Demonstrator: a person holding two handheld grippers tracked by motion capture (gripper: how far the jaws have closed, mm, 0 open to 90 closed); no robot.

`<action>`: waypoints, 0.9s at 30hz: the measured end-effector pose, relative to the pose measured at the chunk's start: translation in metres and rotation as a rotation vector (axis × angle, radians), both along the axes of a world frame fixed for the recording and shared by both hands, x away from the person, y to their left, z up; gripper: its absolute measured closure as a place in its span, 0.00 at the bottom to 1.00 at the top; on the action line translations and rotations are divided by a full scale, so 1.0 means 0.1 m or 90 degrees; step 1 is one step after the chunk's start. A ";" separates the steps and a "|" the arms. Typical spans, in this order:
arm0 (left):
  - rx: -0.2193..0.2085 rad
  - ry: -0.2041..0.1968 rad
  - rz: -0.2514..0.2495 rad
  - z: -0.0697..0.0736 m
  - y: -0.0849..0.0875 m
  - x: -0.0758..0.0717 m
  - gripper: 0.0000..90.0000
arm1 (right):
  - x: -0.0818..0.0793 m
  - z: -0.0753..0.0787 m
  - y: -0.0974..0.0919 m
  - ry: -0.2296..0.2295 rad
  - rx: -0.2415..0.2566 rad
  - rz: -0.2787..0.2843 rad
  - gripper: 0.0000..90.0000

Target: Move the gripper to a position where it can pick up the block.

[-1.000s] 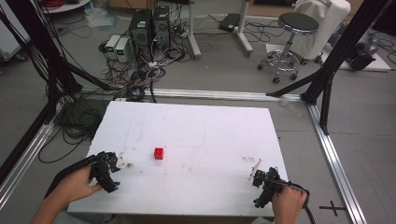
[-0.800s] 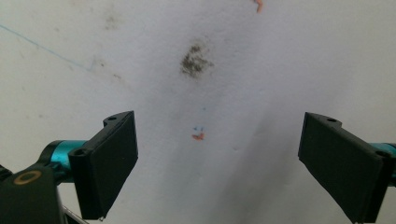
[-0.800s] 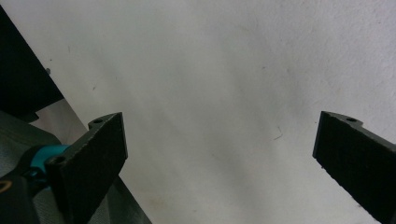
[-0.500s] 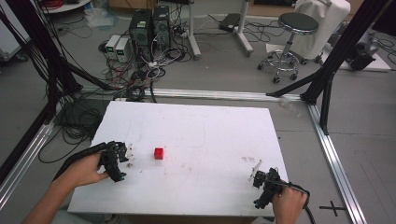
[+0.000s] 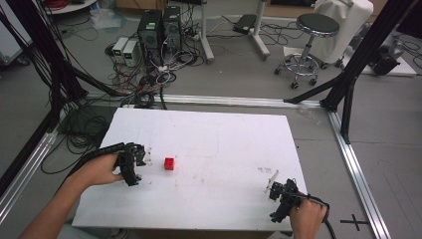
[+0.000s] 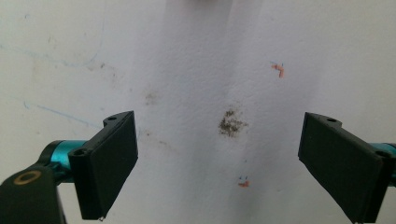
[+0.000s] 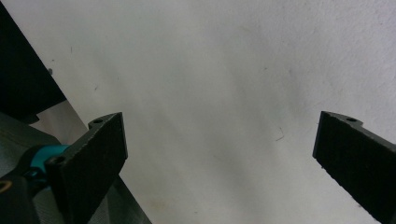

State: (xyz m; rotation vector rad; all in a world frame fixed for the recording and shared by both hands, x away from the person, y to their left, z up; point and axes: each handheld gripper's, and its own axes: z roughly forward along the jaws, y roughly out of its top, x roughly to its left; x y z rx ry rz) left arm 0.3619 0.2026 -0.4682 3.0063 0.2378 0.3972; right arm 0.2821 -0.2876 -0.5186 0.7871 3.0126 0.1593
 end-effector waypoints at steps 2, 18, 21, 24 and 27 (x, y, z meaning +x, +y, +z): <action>0.006 0.001 -0.008 0.00 -0.04 0.04 0.14 | 0.00 0.00 0.00 -0.001 0.001 0.000 0.02; 0.036 0.011 -0.061 -0.01 -0.31 0.28 0.14 | -0.01 0.00 -0.03 -0.002 0.004 -0.005 0.02; 0.038 0.014 -0.068 -0.02 -0.39 0.32 0.14 | 0.00 -0.01 -0.03 -0.003 0.002 -0.003 0.02; 0.036 0.019 -0.073 -0.02 -0.44 0.36 0.14 | 0.00 -0.01 -0.01 -0.001 0.002 0.002 0.02; 0.033 0.027 -0.076 -0.05 -0.47 0.41 0.14 | 0.00 -0.02 0.00 -0.001 0.000 0.004 0.02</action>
